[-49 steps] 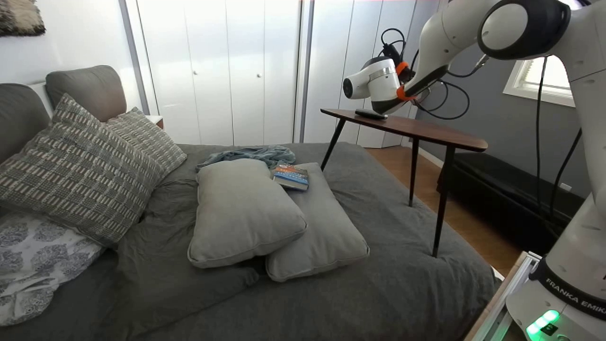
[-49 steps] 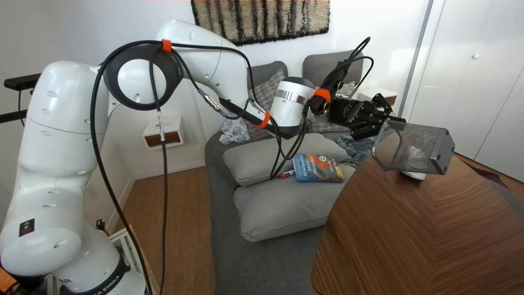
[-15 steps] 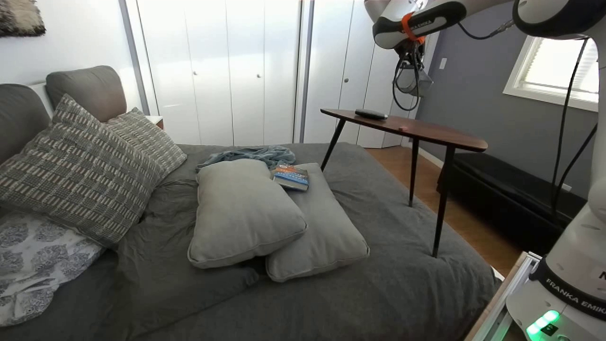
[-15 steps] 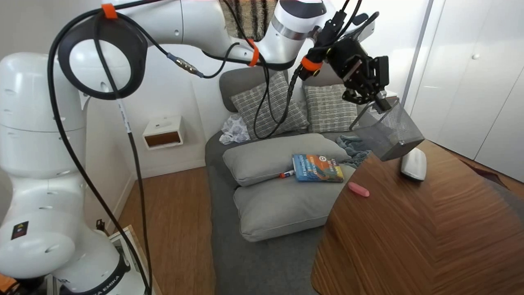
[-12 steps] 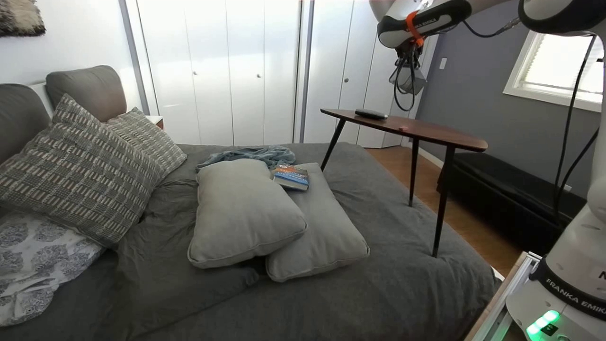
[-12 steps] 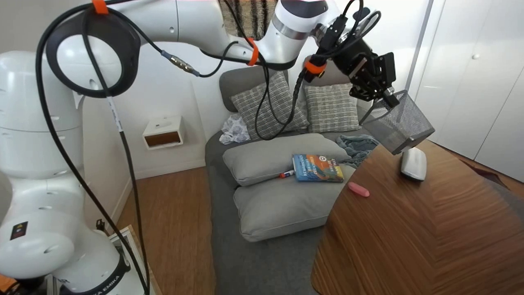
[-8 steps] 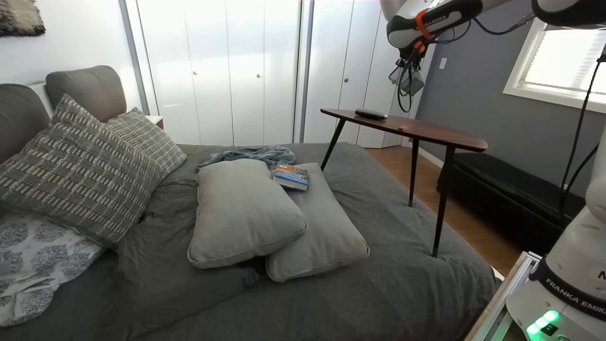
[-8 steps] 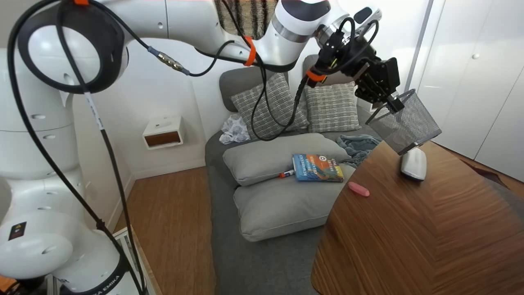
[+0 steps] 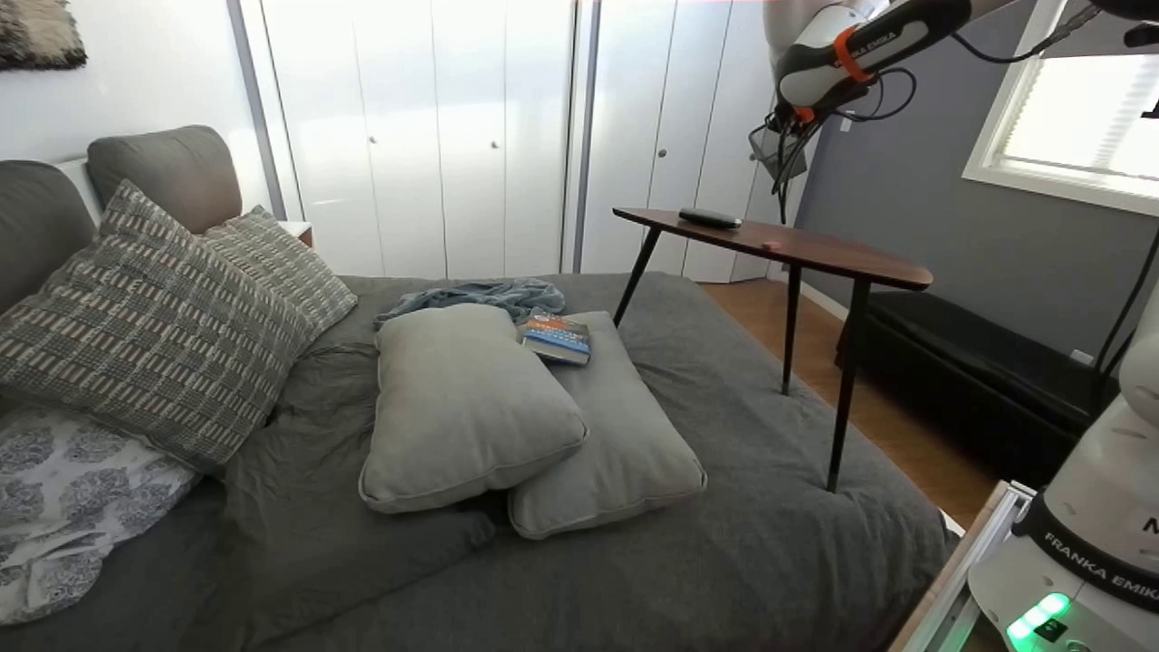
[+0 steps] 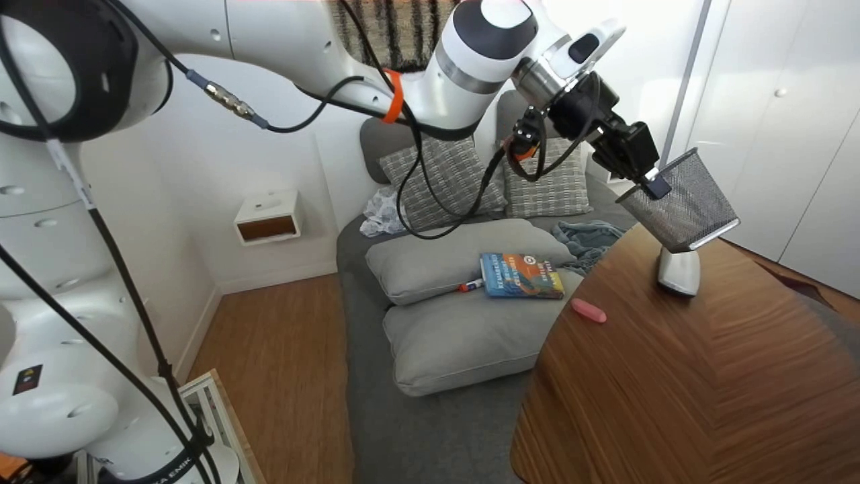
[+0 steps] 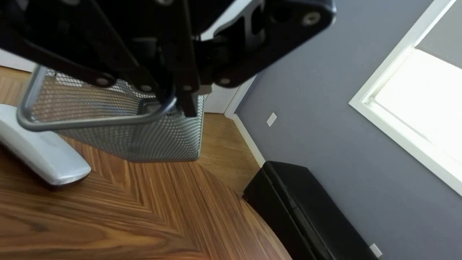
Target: Take the eraser out of the penholder
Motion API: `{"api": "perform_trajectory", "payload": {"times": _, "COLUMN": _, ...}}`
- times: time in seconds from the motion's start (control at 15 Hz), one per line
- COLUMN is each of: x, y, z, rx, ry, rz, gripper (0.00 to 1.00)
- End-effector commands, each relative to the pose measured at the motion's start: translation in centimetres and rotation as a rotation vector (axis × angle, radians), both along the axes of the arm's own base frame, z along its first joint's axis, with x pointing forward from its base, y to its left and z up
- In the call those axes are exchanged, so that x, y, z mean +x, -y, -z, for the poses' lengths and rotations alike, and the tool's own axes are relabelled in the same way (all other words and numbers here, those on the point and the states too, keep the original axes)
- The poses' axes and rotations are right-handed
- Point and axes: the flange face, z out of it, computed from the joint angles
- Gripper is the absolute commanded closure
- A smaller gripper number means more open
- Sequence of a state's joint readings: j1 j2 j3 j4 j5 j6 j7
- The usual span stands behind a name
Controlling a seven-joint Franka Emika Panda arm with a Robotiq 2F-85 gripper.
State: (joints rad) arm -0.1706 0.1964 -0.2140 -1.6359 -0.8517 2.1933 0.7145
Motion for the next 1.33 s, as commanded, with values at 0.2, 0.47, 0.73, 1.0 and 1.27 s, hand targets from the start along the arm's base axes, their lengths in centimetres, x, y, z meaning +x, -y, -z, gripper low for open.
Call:
{"api": "perform_trajectory", "payload": {"times": 0.2, "x": -0.3, "y": 0.0, "z": -0.1, "rx": 0.005, "ry": 0.013, "rz": 0.019, "gripper": 0.98}}
{"api": "perform_trajectory", "payload": {"times": 0.47, "x": -2.8, "y": 1.7, "z": 0.0, "rx": 0.157, "ry": 0.016, "rz": 0.145, "gripper": 0.98}}
{"api": "perform_trajectory", "payload": {"times": 0.73, "x": -6.8, "y": 3.3, "z": -1.0, "rx": 0.335, "ry": 0.069, "rz": 0.282, "gripper": 0.98}}
{"api": "perform_trajectory", "payload": {"times": 1.0, "x": -11.5, "y": 5.9, "z": -1.7, "rx": 0.482, "ry": 0.168, "rz": 0.388, "gripper": 0.98}}
{"api": "perform_trajectory", "payload": {"times": 1.27, "x": -15.2, "y": 8.1, "z": -0.4, "rx": 0.628, "ry": 0.242, "rz": 0.501, "gripper": 0.98}}
